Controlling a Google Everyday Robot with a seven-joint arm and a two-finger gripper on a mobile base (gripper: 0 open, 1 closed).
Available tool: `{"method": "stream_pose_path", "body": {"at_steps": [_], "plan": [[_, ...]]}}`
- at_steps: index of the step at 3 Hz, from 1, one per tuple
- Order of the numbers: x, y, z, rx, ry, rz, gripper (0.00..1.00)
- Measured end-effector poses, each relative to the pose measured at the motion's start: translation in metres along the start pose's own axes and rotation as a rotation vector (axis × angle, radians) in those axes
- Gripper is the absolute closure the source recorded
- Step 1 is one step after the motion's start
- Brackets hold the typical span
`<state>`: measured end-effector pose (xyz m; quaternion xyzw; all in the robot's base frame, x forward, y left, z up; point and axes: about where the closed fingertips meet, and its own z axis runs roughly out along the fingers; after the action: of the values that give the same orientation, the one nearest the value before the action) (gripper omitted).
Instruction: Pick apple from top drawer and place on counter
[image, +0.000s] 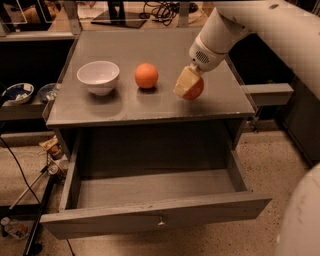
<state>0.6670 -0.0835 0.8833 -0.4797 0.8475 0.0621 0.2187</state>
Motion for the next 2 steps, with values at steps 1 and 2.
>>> {"method": "stream_pose_path", "body": {"at_steps": [1, 2], "plan": [[-0.0032, -0.0057, -0.0021, 0.006, -0.008, 0.004, 1.00], [-0.0045, -0.0077, 0.0061, -0.032, -0.011, 0.005, 1.00]]}}
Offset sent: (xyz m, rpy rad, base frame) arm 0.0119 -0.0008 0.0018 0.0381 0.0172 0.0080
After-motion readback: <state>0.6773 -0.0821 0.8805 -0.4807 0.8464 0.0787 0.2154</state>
